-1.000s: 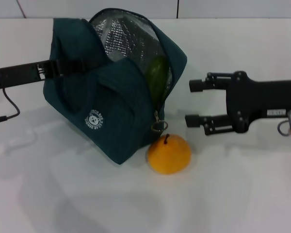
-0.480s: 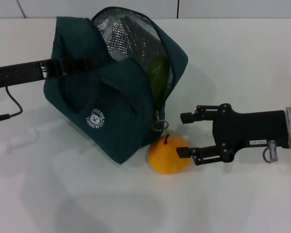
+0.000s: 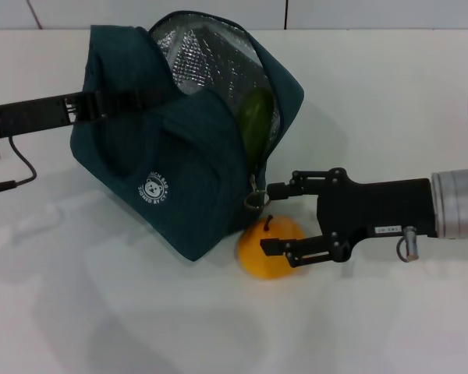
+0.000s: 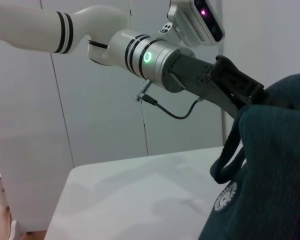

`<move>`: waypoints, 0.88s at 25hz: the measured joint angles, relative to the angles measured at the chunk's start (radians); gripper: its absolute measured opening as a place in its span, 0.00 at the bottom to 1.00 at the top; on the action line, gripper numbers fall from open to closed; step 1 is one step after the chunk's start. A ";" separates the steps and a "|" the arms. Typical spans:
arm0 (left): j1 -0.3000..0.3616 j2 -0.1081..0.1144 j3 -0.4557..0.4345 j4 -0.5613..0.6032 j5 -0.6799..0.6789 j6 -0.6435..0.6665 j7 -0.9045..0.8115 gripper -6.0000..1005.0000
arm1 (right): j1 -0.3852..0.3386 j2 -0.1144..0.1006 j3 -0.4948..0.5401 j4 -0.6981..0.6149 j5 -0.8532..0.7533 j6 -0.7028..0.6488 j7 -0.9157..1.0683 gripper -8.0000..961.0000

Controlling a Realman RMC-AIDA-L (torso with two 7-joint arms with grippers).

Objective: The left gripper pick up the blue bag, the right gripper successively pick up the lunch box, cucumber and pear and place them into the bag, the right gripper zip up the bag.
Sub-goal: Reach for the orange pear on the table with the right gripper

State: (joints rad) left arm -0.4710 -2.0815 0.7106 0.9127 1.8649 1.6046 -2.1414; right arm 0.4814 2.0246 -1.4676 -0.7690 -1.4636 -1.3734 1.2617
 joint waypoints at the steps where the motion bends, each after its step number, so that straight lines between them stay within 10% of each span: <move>1: 0.000 0.000 0.001 0.000 0.000 -0.001 0.000 0.04 | 0.008 0.002 -0.001 0.012 0.001 0.000 -0.002 0.81; 22: -0.008 -0.001 0.005 0.000 0.000 -0.016 0.009 0.04 | 0.054 0.003 -0.112 0.073 0.077 0.104 -0.039 0.57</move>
State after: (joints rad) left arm -0.4788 -2.0826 0.7151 0.9127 1.8648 1.5891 -2.1324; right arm 0.5354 2.0279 -1.5793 -0.6960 -1.3862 -1.2696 1.2227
